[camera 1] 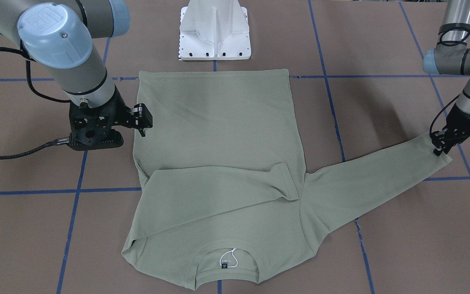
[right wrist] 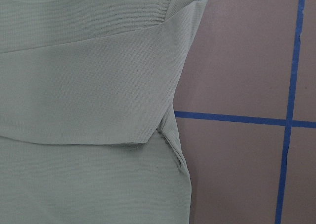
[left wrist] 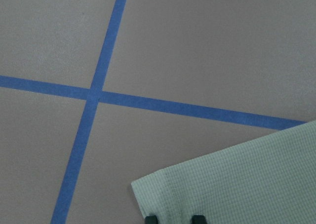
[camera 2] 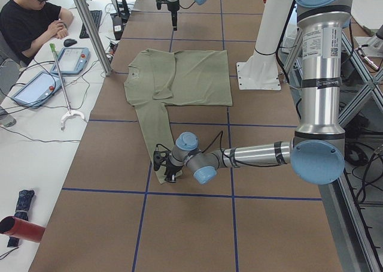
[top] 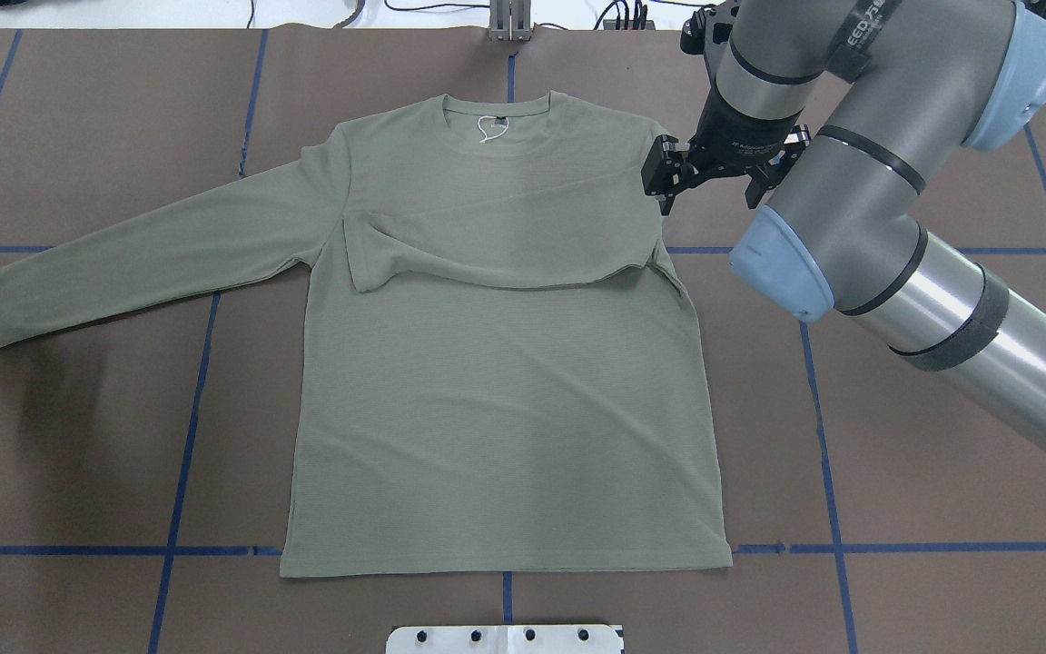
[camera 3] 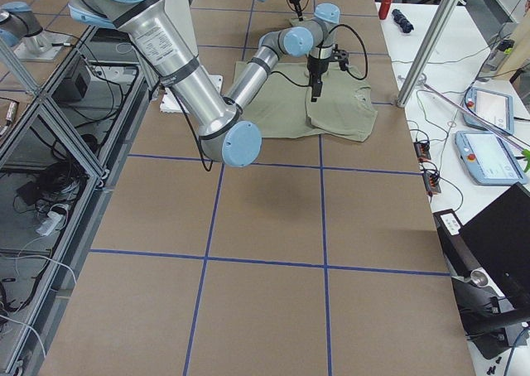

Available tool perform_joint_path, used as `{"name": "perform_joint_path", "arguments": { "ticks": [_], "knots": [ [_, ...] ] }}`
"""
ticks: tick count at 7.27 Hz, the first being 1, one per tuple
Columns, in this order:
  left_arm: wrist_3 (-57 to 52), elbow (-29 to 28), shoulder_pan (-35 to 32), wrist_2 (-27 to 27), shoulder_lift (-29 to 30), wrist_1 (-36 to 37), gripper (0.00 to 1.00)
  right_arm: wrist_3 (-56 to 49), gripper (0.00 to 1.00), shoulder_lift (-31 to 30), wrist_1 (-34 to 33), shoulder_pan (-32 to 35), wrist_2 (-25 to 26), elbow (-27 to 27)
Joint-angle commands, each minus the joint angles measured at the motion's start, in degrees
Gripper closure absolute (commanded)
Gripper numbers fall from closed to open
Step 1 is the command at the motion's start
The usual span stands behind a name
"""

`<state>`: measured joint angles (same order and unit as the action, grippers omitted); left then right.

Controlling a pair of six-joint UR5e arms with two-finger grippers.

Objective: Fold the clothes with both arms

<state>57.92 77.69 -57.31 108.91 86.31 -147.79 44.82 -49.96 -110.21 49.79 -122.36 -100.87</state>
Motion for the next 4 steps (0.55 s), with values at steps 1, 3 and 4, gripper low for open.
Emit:
{"name": "perform_joint_path", "arguments": {
  "ticks": [1,3,4],
  "knots": [
    [0.0,0.4,0.0,0.7,0.0,0.0,0.86,0.0,0.00,0.0,0.0,0.2,-0.1,0.0],
    [-0.1,1.1,0.0,1.0,-0.1,0.1,1.00,0.0,0.00,0.0,0.0,0.7,-0.2,0.0],
    [0.0,3.6,0.0,1.7,-0.6,0.3,1.00,0.0,0.00,0.0,0.0,1.0,-0.3,0.0]
  ]
}}
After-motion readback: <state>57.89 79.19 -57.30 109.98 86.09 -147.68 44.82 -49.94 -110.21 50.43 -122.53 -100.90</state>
